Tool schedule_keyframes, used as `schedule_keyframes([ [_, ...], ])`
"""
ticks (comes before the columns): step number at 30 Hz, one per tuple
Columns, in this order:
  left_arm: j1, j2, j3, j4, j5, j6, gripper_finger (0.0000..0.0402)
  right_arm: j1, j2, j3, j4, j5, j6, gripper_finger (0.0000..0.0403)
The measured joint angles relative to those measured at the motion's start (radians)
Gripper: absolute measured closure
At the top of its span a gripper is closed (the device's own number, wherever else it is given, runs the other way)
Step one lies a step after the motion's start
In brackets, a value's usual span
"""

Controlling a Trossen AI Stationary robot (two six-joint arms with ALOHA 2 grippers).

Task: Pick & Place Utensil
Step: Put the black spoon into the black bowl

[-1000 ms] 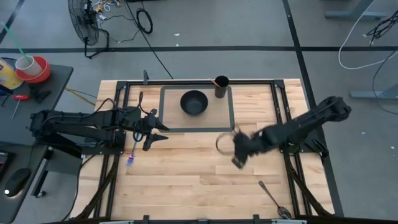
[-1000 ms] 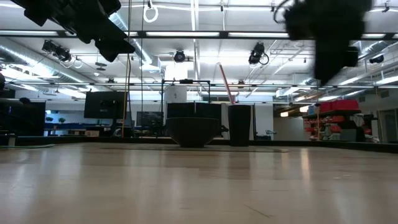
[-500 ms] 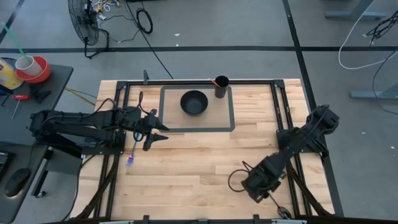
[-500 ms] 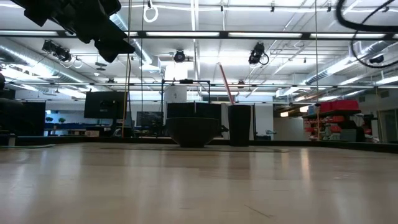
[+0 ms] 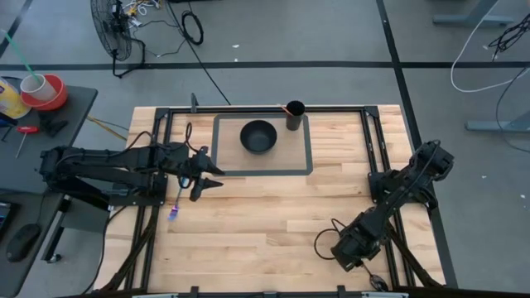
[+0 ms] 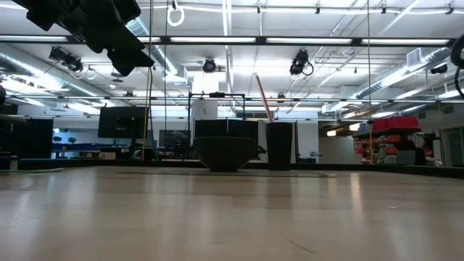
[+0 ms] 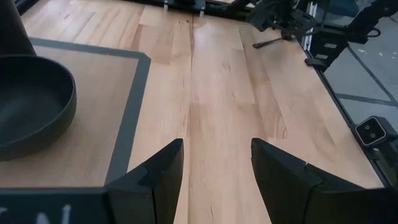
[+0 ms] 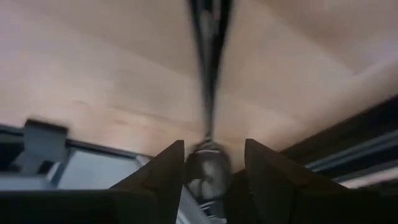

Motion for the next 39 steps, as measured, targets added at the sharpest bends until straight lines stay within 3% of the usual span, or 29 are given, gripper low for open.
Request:
schedule_keyframes([
  [10,0.000,0.000,0.000,-0.021,0.000,0.000,0.0207,0.080,0.007,-0.058,0.147,-0.024,0.205,0.0234],
  [23,0.000,0.000,0.000,-0.028,0.000,-0.001,0.0207,0.080,0.152,-0.053,0.255,-0.115,0.111,0.0238],
  [39,0.000,0.000,0.000,-0.027,0.000,0.004,0.0207,0.005,0.151,-0.056,0.257,-0.108,0.013,0.0383],
])
